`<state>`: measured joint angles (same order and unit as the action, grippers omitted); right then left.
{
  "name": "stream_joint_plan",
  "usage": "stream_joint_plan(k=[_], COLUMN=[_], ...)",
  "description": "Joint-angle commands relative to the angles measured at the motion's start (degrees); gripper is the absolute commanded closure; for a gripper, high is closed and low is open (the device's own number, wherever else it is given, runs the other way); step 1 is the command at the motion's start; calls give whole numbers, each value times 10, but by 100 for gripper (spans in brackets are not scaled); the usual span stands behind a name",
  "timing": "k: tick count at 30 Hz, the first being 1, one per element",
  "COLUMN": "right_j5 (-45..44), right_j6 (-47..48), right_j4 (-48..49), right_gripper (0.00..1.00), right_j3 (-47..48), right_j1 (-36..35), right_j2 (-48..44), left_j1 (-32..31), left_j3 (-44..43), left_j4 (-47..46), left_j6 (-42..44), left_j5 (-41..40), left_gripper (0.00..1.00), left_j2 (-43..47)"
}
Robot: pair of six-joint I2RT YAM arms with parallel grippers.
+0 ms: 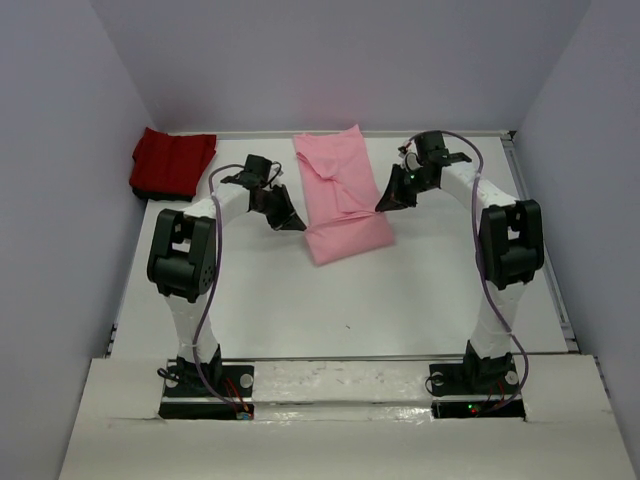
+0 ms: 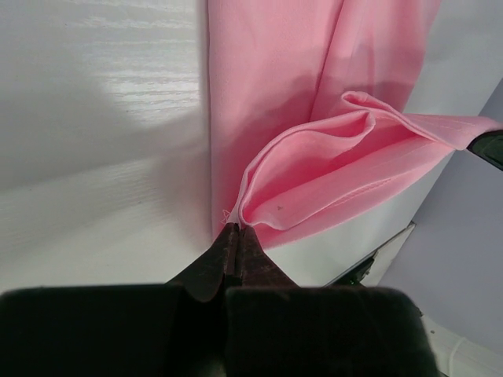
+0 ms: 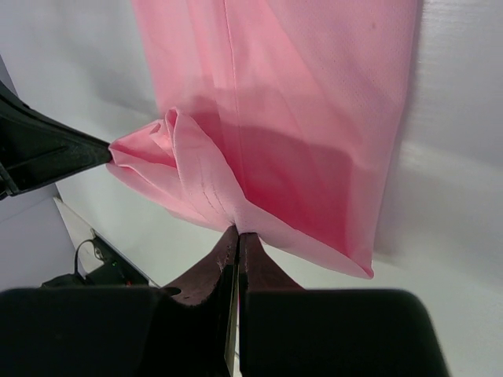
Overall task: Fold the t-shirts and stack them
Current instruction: Fold the folded rectangular tshirt in 1/3 of the way
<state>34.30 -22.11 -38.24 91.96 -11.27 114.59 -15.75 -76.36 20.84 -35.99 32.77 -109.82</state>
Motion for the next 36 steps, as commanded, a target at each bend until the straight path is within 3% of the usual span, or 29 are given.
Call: stream_joint_plan(k=[1,21,36], right_j5=[2,11,8], right_j6=[10,9,15], right_j4=[-3,-5,-12], right_gripper=[100,100,100], right_j3=[34,117,182], right_j1=[5,11,27], right_j2=[9,69,125], left_j1=[6,6,6], left_j3=[-35,-162,-194], left_j4=[19,42,52], left_j6=[13,10,17], left_j5=[5,-12,-24], left_gripper=[100,100,100], left_j2=[-1,-79,-106])
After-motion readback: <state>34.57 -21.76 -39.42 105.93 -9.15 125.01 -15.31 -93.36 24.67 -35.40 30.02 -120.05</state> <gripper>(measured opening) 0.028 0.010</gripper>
